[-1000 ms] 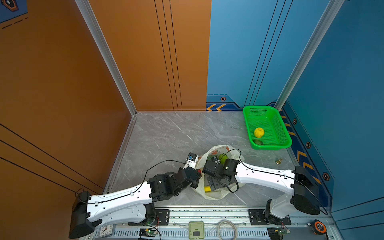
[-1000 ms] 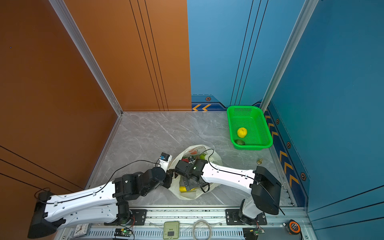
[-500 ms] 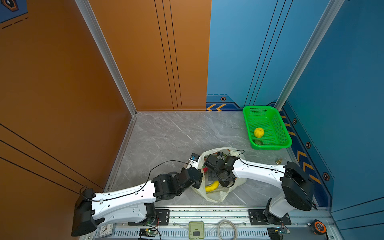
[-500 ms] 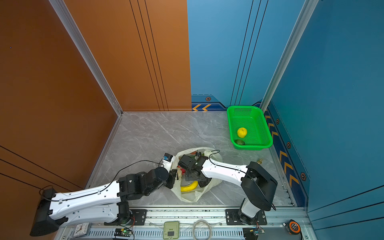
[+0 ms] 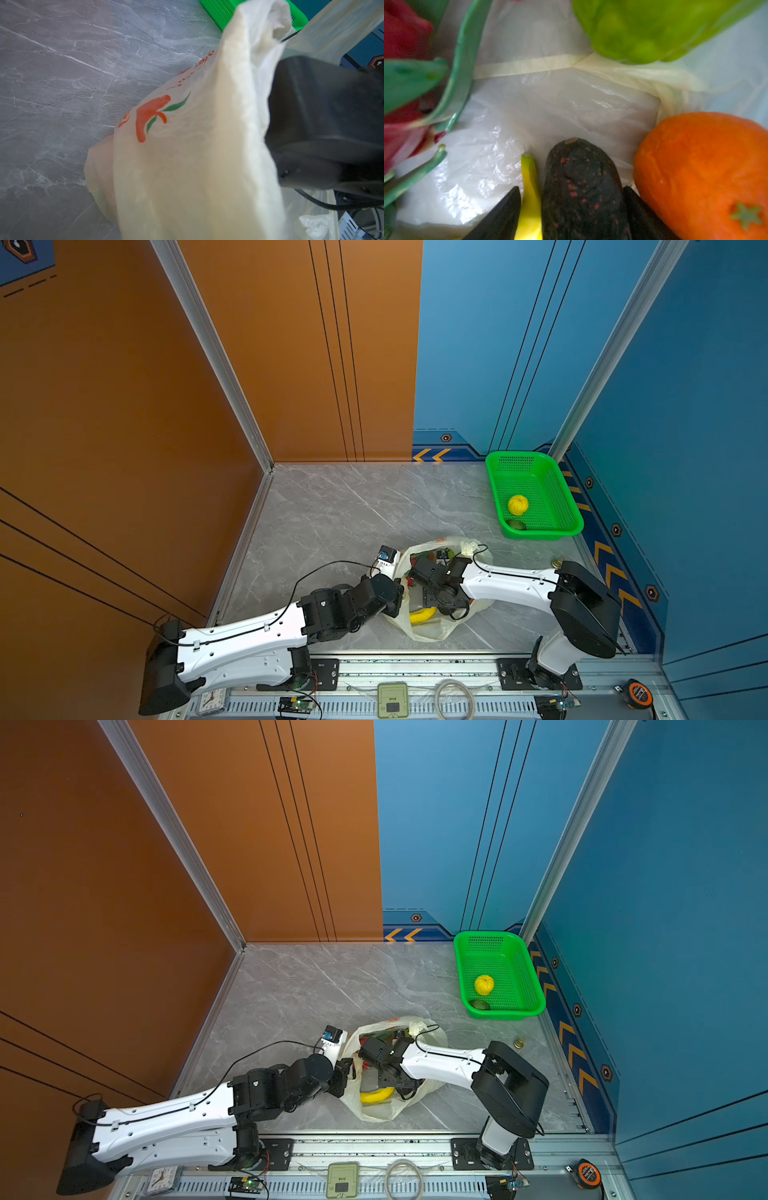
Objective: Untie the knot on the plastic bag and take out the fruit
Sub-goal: 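Lower the right gripper onto the dark avocado and grasp it, then carry the dark avocado to the green basket and release it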
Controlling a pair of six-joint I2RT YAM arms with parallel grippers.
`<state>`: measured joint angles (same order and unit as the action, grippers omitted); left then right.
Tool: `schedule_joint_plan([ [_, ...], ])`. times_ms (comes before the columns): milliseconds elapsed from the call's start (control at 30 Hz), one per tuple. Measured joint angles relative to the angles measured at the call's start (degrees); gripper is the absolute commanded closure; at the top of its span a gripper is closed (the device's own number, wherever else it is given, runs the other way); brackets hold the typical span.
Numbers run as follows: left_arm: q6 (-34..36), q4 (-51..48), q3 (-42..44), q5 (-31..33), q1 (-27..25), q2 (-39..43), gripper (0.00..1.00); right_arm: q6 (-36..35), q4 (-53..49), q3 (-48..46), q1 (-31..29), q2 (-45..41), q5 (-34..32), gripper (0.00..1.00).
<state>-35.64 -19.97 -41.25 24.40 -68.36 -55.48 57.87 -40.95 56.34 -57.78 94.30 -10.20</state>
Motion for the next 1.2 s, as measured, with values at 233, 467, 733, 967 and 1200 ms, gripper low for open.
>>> schedule_joint_plan([
  [233, 0.00, 0.00, 0.00, 0.00, 0.04, 0.00, 1.00, -0.94, 0.28, 0.48, 0.04, -0.07, -0.98, 0.53],
  [467, 0.00, -0.02, 0.35, 0.00, 0.04, 0.50, 1.00, -1.44, 0.46, 0.48, 0.00, -0.07, -1.01, 0.65],
  [733, 0.00, -0.85, 0.48, 0.04, 0.07, 1.36, 1.00, -1.46, -1.77, 2.16, -3.19, -2.99, -1.62, 0.67],
  [967, 0.00, -1.53, 0.48, 0.20, 0.11, 1.49, 1.00, -1.46, -6.29, 7.56, -6.99, -9.60, -3.58, 0.67],
  [1200, 0.02, -1.51, 0.48, 0.31, 0.44, 1.49, 1.00, -1.60, -9.84, 11.13, -8.09, -12.04, -5.14, 0.67],
])
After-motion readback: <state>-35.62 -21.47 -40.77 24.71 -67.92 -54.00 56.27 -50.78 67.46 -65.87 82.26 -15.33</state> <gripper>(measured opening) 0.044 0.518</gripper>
